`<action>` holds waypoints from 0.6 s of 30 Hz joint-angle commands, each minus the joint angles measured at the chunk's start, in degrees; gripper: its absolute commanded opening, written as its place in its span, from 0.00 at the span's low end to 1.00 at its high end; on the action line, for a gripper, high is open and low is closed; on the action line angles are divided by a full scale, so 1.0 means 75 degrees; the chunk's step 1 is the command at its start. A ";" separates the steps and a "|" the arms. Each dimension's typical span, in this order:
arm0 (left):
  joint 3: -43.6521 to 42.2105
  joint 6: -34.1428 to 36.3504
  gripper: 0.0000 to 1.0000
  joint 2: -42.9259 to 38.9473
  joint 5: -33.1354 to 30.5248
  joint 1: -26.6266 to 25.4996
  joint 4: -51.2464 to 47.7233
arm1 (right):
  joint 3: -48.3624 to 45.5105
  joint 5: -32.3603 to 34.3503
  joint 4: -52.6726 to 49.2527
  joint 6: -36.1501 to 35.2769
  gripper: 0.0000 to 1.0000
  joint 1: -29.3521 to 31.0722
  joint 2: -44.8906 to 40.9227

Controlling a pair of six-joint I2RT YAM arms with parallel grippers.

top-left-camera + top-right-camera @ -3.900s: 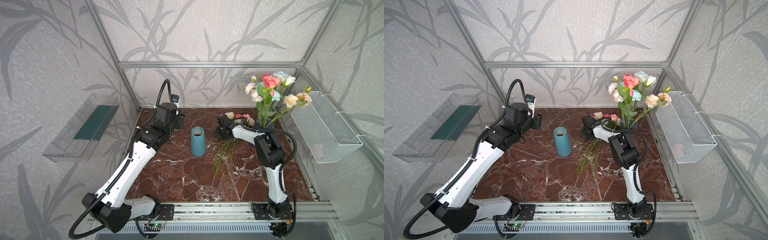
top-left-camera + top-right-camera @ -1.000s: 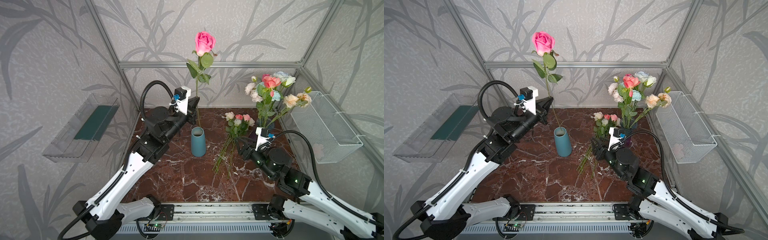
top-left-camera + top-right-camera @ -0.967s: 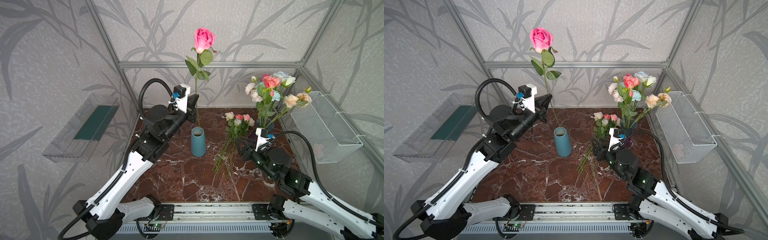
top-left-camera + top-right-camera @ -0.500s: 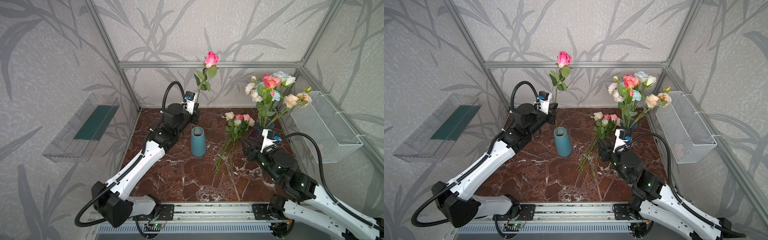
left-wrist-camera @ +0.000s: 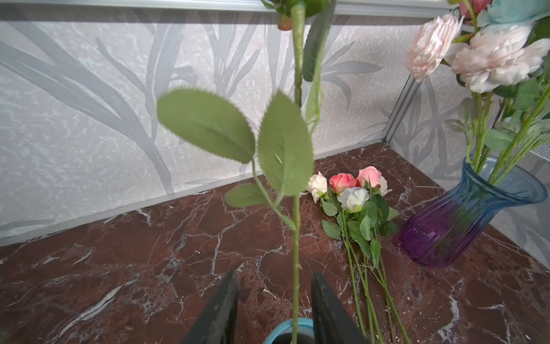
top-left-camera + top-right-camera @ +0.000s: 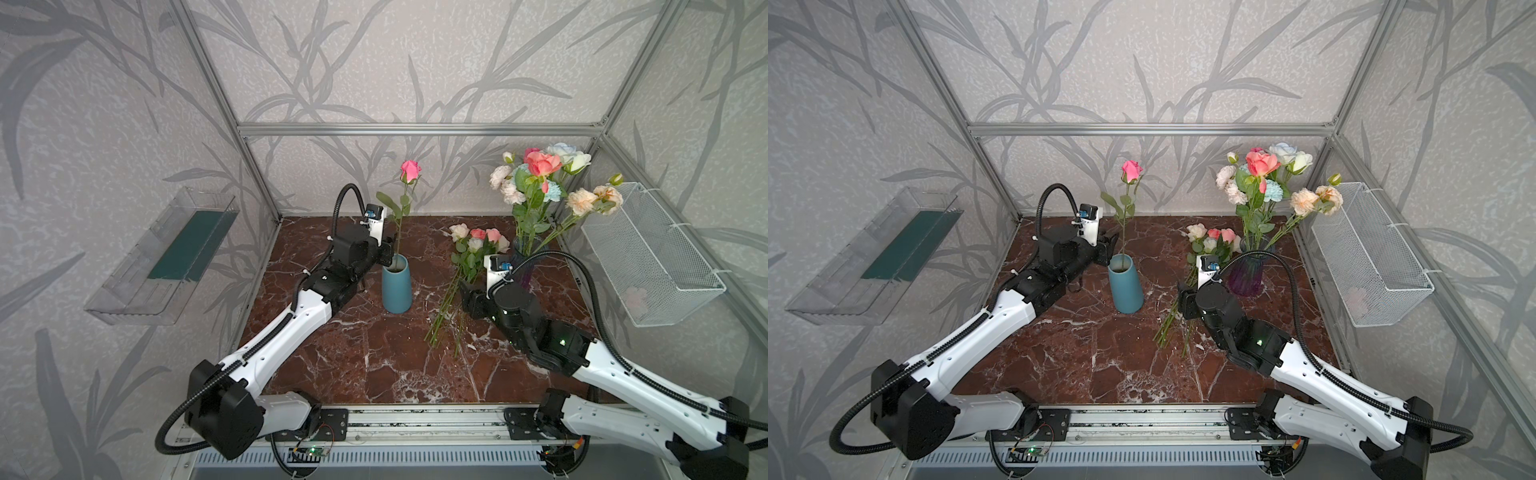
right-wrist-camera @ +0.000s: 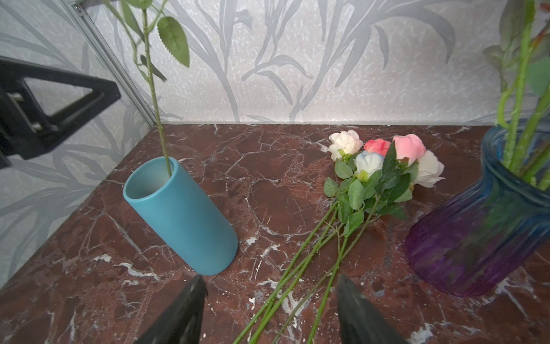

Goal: Arrange the flowers into the vase
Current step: 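Raise the pink rose over the cup with left gripper while right moves to roses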

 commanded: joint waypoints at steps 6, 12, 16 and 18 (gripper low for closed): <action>-0.0323 -0.0225 0.50 -0.1679 -0.0763 0.0037 -0.0934 | 0.0184 -0.0111 -0.0513 0.0102 0.55 -0.0279 0.0044; -0.1790 -0.0895 0.60 -0.3444 -0.2967 0.0029 0.0067 | 0.0519 -0.0106 -0.1367 0.0616 0.23 -0.1124 0.1365; -0.2484 -0.1460 0.59 -0.4132 -0.2893 0.0006 0.0661 | 0.0724 -0.0928 -0.1435 0.0621 0.19 -0.1987 0.2474; -0.2541 -0.1632 0.59 -0.4201 -0.2708 -0.0039 0.0710 | 0.0917 -0.1448 -0.1472 0.0554 0.19 -0.2361 0.3116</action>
